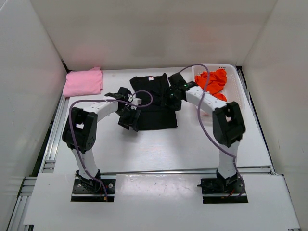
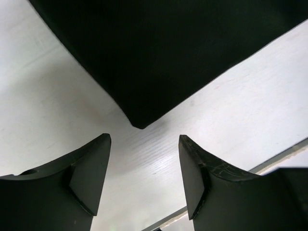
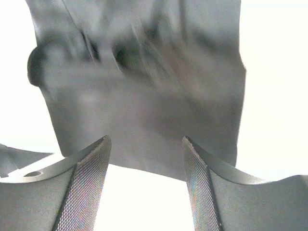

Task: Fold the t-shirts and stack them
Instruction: Fold the folded rectangular tshirt in 1/3 of the way, then grab one side of the 2/3 rectangular tshirt with both arms

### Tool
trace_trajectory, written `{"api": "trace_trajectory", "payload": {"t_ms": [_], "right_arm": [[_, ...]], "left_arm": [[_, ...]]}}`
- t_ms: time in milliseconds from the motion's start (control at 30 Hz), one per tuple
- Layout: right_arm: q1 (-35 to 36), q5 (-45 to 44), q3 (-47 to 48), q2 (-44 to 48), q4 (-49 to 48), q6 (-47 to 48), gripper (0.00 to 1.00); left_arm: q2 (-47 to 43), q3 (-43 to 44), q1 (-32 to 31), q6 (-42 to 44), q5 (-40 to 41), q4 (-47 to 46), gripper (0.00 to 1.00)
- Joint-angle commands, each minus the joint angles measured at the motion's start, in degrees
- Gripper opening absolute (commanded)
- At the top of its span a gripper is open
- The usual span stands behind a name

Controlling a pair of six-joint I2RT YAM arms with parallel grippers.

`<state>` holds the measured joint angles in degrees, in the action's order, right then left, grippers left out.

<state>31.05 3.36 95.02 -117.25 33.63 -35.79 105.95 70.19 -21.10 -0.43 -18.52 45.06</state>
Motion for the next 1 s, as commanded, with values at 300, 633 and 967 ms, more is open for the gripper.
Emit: {"api": "trace_trajectory", "payload": {"t_ms": [300, 633, 967], "right_arm": [[-2.3, 3.85, -24.01, 11.79, -1.45, -2.08, 0.67], [-6.43, 9.65, -27.78, 9.59, -9.27, -3.32, 0.66], [-7.49, 12.47, -28.67, 6.69, -12.97, -4.64, 0.4]], "left_arm": [[4.17, 2.93, 1.68, 0.43, -7.4, -0.06, 0.7], [9.36, 5.38, 2.29, 0.43, -8.63, -0.06, 0.67], [11.12, 6.62, 4.05, 0.43, -9.16, -0.06, 0.54]]}}
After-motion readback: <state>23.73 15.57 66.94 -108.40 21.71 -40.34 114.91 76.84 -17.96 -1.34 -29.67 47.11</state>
